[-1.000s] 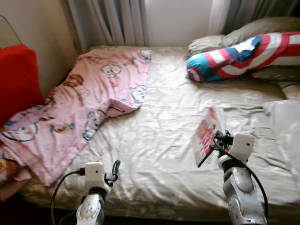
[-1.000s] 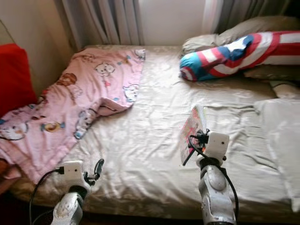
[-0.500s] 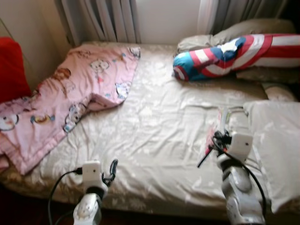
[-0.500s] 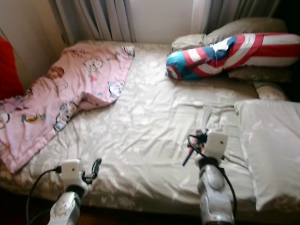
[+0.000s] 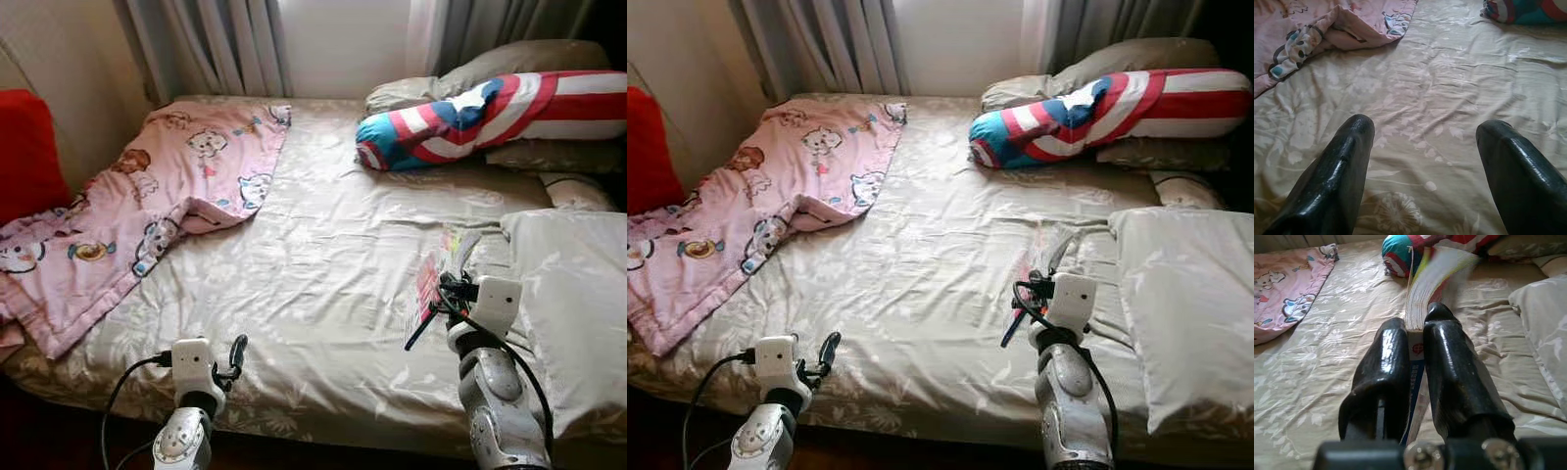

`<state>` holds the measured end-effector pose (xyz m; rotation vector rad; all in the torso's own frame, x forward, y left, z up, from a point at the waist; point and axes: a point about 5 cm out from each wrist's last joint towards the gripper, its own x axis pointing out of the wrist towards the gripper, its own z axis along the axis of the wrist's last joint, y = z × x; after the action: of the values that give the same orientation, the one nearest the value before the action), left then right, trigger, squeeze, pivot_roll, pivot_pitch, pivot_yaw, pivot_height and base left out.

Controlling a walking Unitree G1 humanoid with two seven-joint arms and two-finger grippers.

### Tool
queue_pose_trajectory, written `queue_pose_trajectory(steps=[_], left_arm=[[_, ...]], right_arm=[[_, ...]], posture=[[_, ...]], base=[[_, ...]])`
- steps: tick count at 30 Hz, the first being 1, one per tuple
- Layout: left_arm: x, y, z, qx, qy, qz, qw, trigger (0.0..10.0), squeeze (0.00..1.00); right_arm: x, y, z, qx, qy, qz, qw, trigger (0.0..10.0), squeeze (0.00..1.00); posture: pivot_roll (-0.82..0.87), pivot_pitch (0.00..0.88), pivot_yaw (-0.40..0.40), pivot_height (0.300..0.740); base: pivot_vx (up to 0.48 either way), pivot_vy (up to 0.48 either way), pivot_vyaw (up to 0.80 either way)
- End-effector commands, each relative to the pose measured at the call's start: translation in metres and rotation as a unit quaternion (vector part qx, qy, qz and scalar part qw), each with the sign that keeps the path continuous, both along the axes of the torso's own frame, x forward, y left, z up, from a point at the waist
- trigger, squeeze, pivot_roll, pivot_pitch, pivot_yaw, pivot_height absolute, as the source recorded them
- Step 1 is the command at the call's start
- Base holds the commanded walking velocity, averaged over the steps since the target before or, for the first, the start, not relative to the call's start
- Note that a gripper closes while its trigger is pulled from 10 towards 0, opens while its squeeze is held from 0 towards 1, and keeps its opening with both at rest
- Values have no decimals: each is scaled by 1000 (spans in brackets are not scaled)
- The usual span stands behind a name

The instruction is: Clean up the room

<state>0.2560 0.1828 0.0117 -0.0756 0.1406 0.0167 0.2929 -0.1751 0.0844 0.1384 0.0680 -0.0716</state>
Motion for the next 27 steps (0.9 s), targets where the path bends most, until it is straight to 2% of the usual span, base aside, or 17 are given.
queue_pose_trajectory(steps=[1, 22, 27], left_arm=[[-2, 3, -2, 1, 6, 3, 1000, 10000, 0], [-2, 3, -1, 1, 3, 5, 1000, 10000, 0], [-3, 3, -1, 0, 3, 5, 1000, 10000, 0]], right_arm=[[3, 4, 7, 2, -17, 11, 1000, 10000, 0], [3, 6, 5, 3, -11, 21, 1000, 10000, 0], [2, 7, 5, 3, -10, 21, 1000, 10000, 0]], posture=[[-49, 86, 31, 740], [-45, 95, 28, 740], [-45, 96, 29, 740]], base=[[0, 0, 0], [0, 0, 0], [268, 0, 0]])
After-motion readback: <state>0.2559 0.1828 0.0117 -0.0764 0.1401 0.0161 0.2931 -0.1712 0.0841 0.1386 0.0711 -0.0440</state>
